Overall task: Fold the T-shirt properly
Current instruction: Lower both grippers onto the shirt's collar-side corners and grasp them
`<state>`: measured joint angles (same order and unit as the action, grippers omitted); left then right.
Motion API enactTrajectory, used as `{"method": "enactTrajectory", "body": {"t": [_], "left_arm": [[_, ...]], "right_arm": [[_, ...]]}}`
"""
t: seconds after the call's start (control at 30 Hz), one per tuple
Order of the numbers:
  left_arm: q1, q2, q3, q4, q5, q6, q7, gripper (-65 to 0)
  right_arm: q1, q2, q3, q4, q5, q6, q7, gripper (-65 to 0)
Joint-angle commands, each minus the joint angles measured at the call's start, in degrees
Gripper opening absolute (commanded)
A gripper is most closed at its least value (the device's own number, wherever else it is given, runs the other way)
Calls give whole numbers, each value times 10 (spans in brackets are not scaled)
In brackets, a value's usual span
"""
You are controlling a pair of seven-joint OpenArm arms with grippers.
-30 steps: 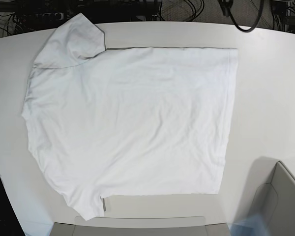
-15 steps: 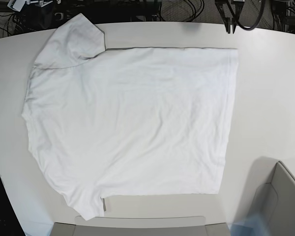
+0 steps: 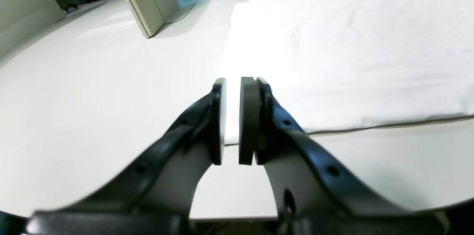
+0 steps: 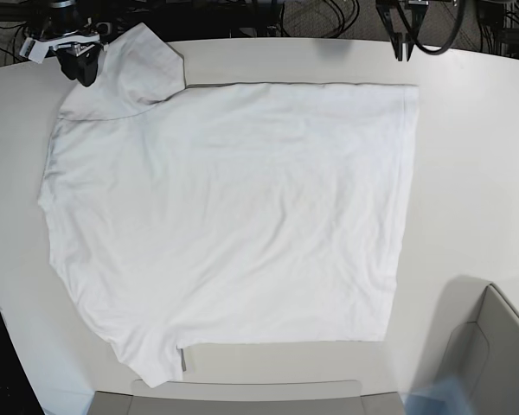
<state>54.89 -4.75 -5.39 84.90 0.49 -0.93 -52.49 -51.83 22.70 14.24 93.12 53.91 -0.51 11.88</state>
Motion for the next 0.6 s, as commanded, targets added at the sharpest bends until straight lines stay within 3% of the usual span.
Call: {"method": "enactTrajectory", "body": {"t": [0.0,0.2,0.37,0.43,0.57], "left_arm": [[9,-1,-4,7,-2,4,-14,-572],[9,-2,-5,7,-2,4,-14,-572],[9,-2,-5,6,-2,4,-14,-572],[9,-2,-5,6,-2,4,-14,-572],[8,-1,-3,8,-3,4,-14,-571]], "right_arm": [[-4,2,5,1,3,2,6,-382],[0,-35,6,-25,3,2,0,-382],[16,-37,8,-52,3,4,-2,-382],[21,-37,8,-55,4,21,-11,-382],[41,-50,13,-50,43,73,-89,-383]]}}
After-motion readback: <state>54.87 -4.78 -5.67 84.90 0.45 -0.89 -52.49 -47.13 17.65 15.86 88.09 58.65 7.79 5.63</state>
